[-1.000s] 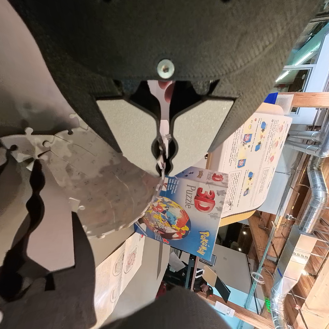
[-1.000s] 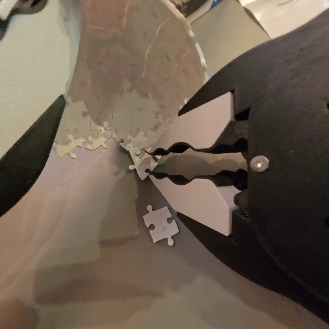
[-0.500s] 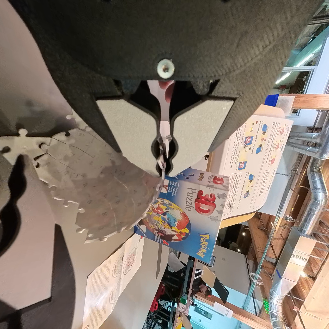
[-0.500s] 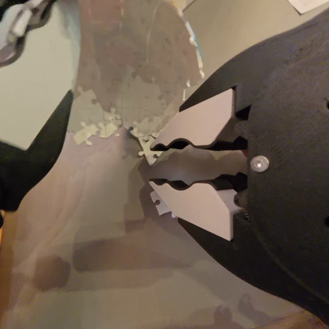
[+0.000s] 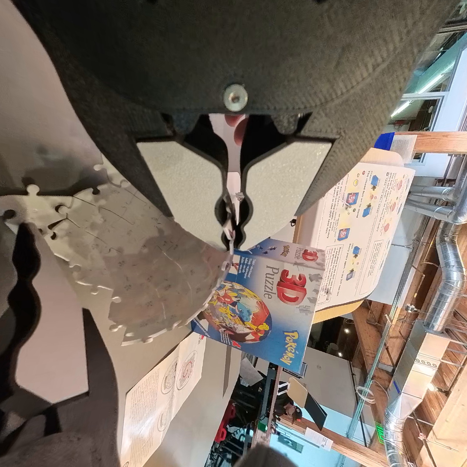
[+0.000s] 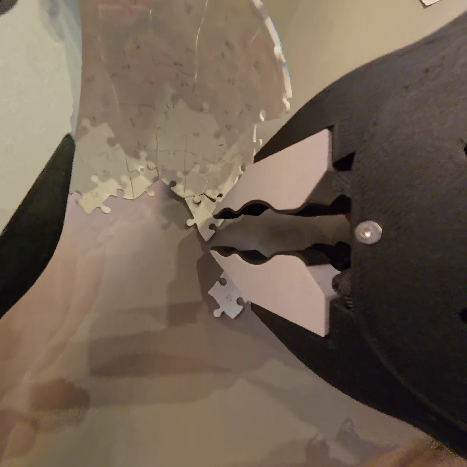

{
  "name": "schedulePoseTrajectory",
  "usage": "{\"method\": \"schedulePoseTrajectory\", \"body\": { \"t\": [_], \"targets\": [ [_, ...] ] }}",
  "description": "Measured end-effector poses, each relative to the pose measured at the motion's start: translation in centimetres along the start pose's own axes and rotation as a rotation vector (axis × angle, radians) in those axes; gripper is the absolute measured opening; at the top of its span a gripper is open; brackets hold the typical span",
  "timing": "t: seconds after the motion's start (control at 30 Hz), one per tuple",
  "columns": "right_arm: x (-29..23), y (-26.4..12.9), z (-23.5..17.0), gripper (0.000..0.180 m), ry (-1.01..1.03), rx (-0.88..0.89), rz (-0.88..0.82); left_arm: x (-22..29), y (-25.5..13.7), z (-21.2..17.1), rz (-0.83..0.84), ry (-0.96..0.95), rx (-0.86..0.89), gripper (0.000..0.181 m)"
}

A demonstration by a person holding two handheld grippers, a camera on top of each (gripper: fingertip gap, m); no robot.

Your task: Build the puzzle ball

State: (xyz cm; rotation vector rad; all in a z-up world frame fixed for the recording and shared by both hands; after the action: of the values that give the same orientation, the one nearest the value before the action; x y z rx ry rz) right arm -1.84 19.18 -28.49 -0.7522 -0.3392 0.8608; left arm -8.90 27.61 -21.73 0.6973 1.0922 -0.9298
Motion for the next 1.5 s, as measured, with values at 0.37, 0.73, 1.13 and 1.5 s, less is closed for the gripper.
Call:
{"method": "schedulePoseTrajectory", "body": {
  "t": [0.37,0.73,1.13,1.5],
  "targets": [
    [-0.3,0.3,0.5,0.025,0.040,0.014,0.036,0.0,-0.1,0.1,-0.002,0.005,-0.002,0.003],
    [0.6,-0.2,0.0,0.018,0.081,0.000,0.036,-0.1,-0.3,0.0,-0.006,0.009,-0.001,0.003],
    [1.6,-1.2,-0.7,0.019,0.111,-0.027,0.061,0.0,-0.6,0.3,0.000,0.010,0.004,0.003],
    [1.7,-1.9,-1.3,0.022,0.082,-0.036,0.074,0.3,-1.0,0.9,0.021,0.011,0.028,0.004]
  ]
}}
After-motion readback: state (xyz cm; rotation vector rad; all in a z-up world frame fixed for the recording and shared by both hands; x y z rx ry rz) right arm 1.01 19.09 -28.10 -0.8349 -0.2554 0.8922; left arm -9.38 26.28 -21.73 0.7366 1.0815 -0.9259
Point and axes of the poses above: each gripper's, where its closed fingertips meet, y out along the fingers, z out of its top, x = y × z across the jaws, the point moved 9 cm from there along -y, back along the fingers, and after that the axes turned 13 degrees about z, right-handed, at the moved point
